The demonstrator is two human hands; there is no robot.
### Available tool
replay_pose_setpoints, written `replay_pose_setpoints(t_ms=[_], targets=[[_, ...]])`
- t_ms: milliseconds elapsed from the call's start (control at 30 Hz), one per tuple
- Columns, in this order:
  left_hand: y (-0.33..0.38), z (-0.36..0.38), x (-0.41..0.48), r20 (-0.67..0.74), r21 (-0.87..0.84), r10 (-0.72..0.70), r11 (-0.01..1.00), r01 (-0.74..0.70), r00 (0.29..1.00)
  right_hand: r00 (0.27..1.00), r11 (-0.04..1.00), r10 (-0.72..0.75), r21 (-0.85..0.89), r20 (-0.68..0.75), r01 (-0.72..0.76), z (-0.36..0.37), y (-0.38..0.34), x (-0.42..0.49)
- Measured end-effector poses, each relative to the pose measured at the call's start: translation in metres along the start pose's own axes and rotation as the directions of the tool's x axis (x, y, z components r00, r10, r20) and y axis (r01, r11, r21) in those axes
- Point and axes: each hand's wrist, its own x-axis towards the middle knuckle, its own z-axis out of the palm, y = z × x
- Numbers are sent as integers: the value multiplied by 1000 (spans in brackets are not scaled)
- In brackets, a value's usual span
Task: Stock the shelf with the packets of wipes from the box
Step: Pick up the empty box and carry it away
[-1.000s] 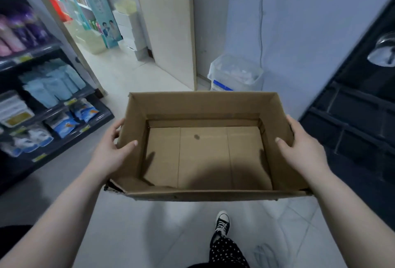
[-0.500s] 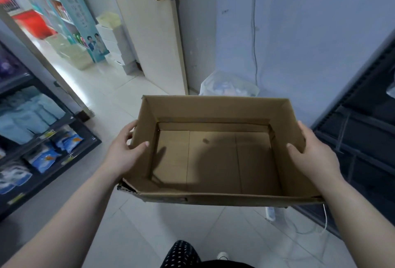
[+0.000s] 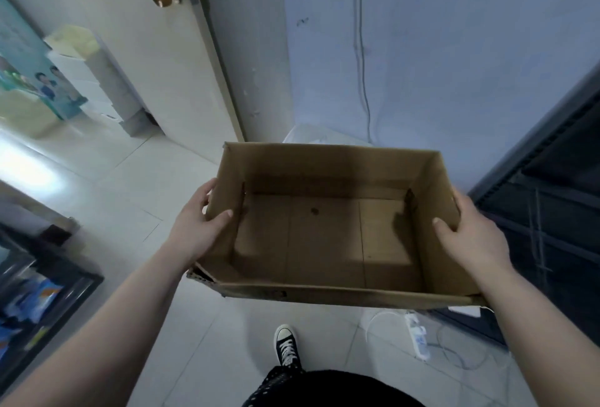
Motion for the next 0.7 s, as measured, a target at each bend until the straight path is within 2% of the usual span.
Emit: replay_pose_setpoints(t_ms=[67, 267, 367, 500, 700], targets=[[1, -2, 41, 50, 28, 22, 999, -24, 998, 999, 999, 49, 15, -7, -49, 10, -14, 22], [-1, 11, 147, 217, -42, 9, 999, 1, 976, 988, 987, 151, 56, -25, -149, 35, -41, 76], [-2, 27, 192, 213, -75, -41, 996, 58, 976, 982, 980, 186, 77, -30, -183, 48, -47, 106], [5, 51, 247, 205, -7, -41, 999, 43, 978, 972, 967, 234, 105, 5, -233, 64, -50, 151], [13, 86, 319, 248, 59, -120, 992, 109, 961, 954, 945, 267, 157, 137, -287, 91, -45, 226]])
